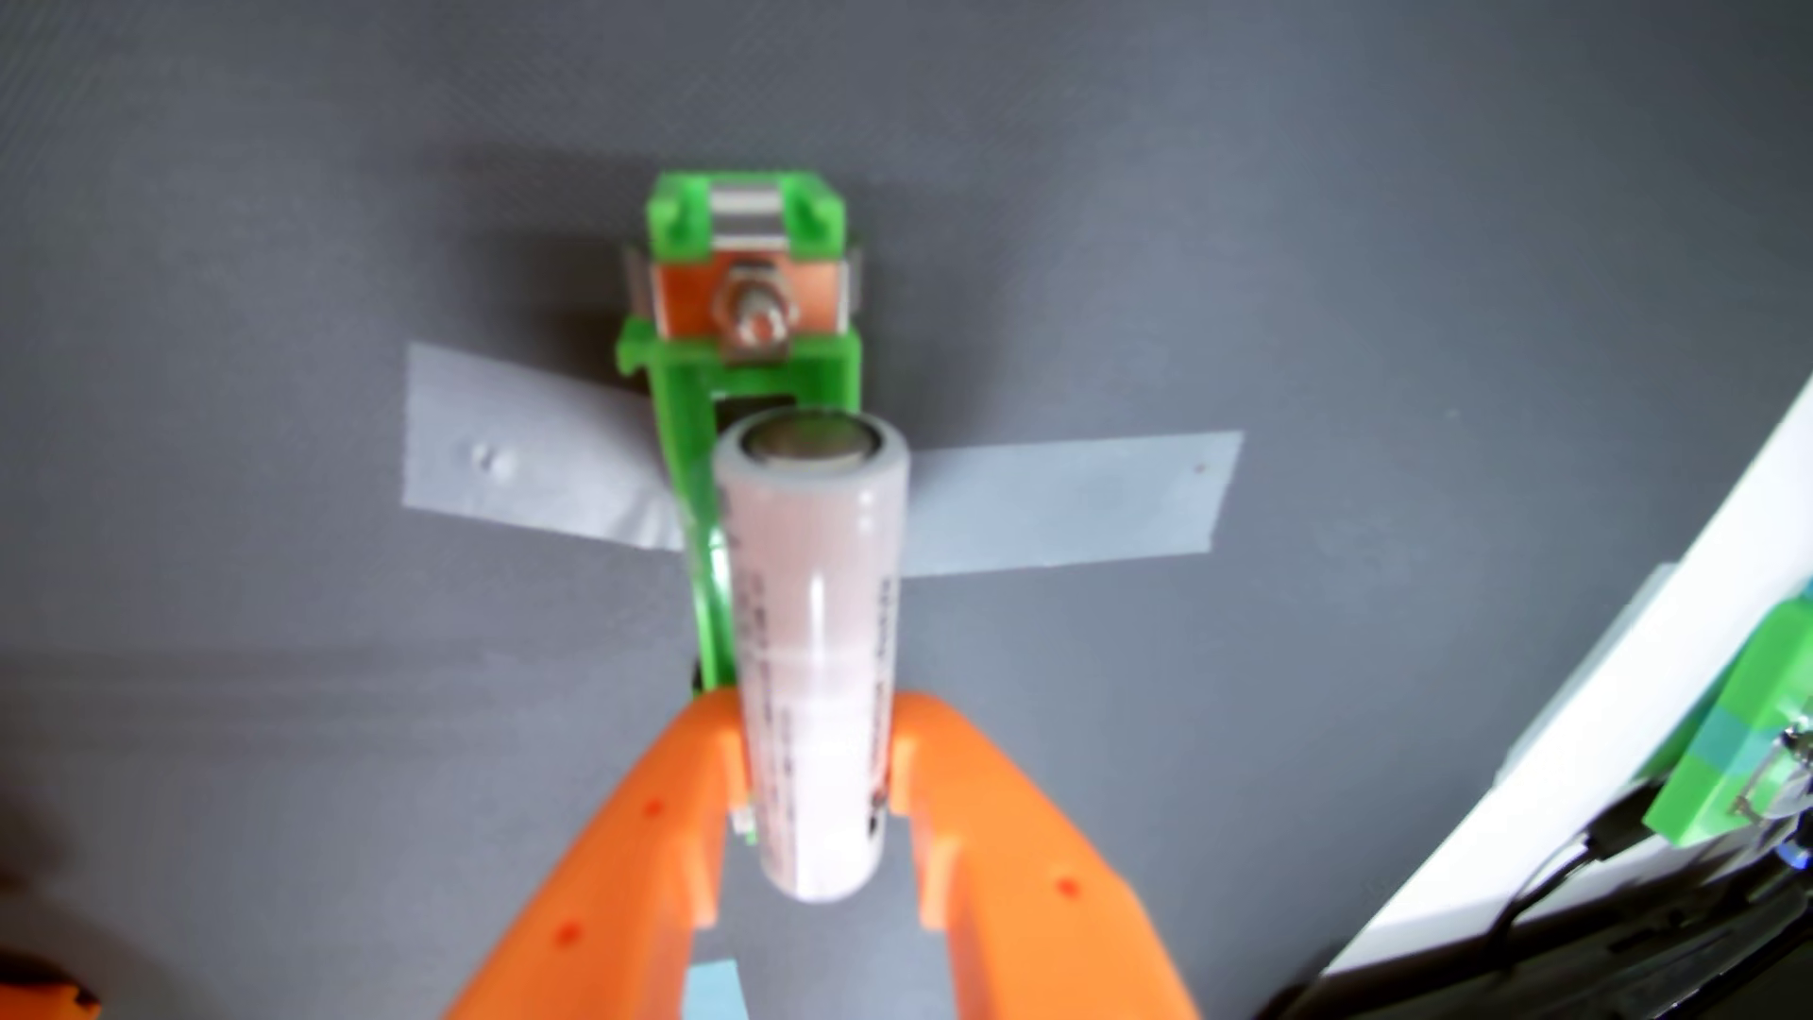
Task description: Insert Battery
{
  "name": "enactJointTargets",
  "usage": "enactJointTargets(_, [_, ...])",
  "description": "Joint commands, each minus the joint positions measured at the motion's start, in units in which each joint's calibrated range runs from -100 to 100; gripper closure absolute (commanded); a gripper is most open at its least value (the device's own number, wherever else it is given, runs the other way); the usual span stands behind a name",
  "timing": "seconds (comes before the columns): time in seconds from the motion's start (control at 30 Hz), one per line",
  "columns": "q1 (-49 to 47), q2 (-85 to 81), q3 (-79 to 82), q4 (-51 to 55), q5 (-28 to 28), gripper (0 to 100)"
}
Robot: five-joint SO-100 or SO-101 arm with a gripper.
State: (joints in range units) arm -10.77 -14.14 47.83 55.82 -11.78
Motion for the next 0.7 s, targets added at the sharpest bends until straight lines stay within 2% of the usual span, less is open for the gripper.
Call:
enactJointTargets(0.0, [0.6, -1.7, -0.1, 0.2, 0.2, 98])
enactJointTargets(0.67, [-0.4, -1.7, 0.5, 0.2, 0.2, 98])
